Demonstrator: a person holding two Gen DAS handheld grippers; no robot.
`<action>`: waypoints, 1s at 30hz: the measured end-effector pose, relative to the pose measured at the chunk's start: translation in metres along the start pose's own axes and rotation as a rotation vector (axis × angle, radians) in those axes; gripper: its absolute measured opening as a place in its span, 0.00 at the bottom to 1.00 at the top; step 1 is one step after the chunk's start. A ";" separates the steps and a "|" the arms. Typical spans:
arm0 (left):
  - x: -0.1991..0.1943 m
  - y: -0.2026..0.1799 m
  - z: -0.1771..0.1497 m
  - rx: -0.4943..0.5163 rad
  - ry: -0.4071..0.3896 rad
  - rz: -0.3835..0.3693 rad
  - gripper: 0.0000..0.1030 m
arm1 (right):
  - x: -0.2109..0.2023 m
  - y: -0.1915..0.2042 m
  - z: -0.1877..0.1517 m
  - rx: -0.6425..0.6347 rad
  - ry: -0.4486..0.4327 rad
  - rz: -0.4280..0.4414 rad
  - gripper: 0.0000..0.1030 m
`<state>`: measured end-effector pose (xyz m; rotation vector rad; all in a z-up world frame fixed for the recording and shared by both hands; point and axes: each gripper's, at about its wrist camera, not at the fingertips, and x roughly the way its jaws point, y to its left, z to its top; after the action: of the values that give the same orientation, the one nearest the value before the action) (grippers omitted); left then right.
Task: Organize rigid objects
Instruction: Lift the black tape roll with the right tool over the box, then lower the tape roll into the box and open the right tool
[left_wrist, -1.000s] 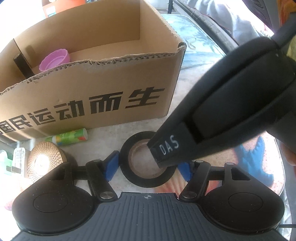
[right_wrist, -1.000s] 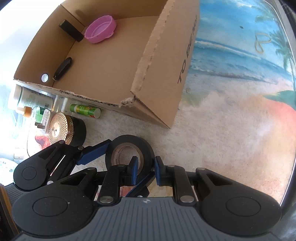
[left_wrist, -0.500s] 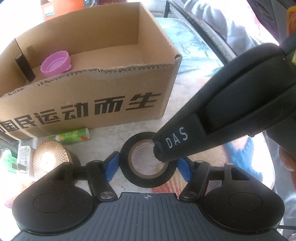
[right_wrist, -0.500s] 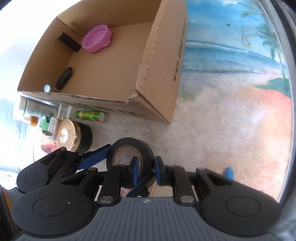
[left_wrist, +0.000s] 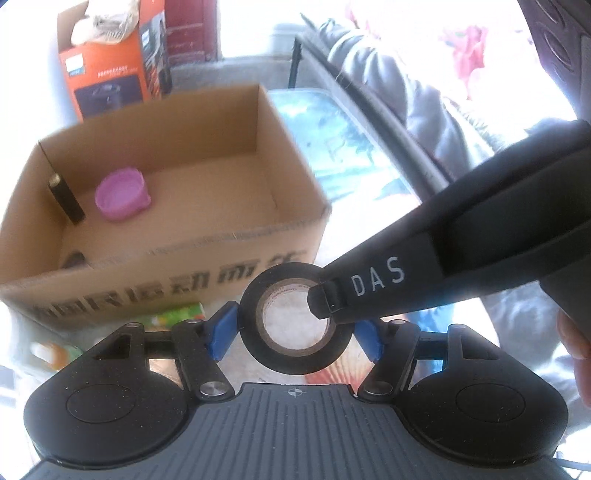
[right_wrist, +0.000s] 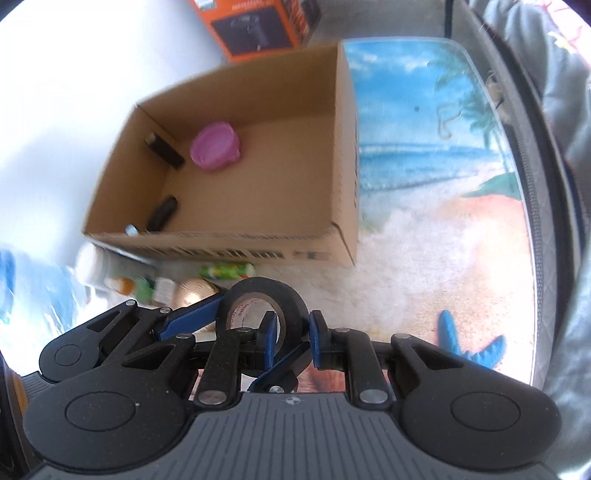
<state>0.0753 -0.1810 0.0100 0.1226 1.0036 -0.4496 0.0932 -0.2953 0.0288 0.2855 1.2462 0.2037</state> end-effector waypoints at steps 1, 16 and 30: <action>-0.007 0.002 0.002 0.006 -0.008 -0.001 0.64 | -0.007 0.004 0.000 0.007 -0.016 0.003 0.20; -0.058 0.083 0.068 0.014 -0.112 0.133 0.64 | -0.022 0.085 0.084 -0.057 -0.151 0.159 0.20; 0.068 0.158 0.102 -0.098 0.255 0.122 0.64 | 0.153 0.074 0.176 -0.009 0.202 0.220 0.20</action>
<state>0.2532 -0.0905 -0.0084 0.1549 1.2586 -0.2765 0.3083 -0.1966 -0.0342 0.4025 1.4132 0.4359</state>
